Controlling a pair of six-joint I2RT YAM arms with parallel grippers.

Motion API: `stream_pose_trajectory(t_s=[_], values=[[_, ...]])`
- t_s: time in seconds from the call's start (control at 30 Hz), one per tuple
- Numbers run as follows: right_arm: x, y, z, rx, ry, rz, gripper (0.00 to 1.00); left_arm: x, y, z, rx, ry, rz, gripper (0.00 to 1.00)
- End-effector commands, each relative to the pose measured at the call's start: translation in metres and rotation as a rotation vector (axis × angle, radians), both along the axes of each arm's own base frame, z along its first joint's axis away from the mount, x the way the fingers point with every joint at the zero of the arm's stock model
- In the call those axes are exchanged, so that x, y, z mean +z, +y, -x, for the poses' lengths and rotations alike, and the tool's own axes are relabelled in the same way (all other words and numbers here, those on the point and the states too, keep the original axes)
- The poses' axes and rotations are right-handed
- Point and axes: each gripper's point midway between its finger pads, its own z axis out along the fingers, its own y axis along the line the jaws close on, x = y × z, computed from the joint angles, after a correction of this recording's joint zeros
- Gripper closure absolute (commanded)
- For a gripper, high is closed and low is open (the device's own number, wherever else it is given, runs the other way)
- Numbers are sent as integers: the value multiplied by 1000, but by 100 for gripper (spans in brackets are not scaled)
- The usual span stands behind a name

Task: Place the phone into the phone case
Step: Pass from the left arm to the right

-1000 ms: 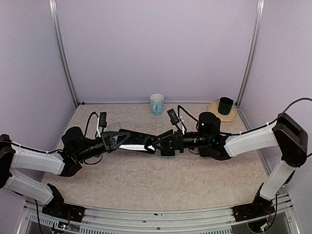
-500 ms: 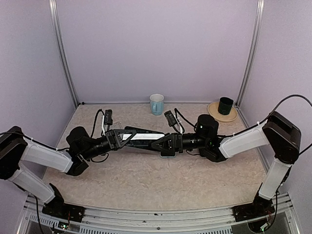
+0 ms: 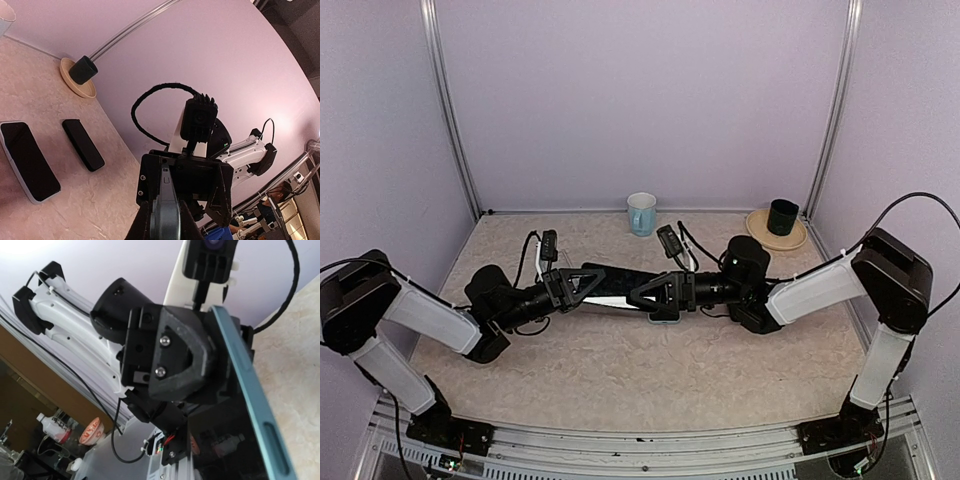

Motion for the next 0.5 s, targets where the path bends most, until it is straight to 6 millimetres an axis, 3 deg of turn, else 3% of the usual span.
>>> stream_pose_trajectory(t_s=[0.0, 0.47], values=[[2, 1, -1, 19, -16, -20, 32, 29, -1, -2, 5, -63, 87, 99], [-10, 6, -8, 4, 2, 12, 42, 17, -4, -4, -1, -20, 89, 99]])
